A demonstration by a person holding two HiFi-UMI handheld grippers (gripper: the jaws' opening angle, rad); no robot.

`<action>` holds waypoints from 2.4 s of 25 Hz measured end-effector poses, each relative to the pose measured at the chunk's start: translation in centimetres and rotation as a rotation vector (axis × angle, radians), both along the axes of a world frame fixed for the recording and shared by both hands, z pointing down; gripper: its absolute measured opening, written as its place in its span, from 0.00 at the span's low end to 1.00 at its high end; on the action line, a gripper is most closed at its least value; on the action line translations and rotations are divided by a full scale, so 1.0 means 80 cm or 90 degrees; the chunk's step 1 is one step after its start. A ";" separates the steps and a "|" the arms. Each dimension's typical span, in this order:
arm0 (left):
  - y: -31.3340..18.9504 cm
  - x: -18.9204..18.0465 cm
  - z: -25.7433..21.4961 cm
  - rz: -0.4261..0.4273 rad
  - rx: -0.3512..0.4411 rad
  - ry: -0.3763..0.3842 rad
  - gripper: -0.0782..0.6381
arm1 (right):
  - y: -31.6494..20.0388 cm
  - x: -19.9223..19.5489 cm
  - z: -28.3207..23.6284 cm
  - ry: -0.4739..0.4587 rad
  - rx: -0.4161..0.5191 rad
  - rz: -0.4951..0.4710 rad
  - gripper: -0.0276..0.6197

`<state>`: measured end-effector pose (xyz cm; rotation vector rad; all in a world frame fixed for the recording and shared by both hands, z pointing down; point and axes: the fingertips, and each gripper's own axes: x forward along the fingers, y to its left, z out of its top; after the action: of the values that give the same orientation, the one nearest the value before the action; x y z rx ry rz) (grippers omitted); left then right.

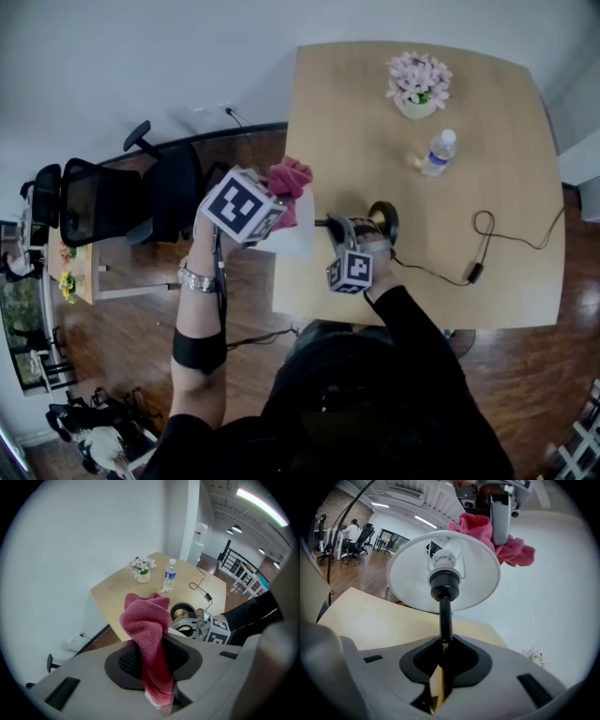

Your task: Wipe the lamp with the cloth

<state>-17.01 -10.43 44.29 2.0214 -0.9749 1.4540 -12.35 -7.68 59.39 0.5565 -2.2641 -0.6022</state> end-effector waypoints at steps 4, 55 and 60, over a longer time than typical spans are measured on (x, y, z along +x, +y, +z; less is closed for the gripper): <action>-0.007 -0.065 -0.025 -0.016 0.006 -0.055 0.25 | 0.015 -0.004 0.012 0.019 0.036 -0.030 0.14; 0.051 -0.013 0.134 0.077 -0.250 -0.001 0.25 | 0.065 0.037 0.014 0.039 0.097 -0.077 0.14; 0.022 0.048 0.111 0.098 -0.202 0.059 0.24 | 0.066 0.042 0.009 0.025 0.089 -0.069 0.14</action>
<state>-13.15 -8.64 53.20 1.9395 -0.5215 1.4723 -9.03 -2.37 60.11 0.4860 -2.2373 -0.8231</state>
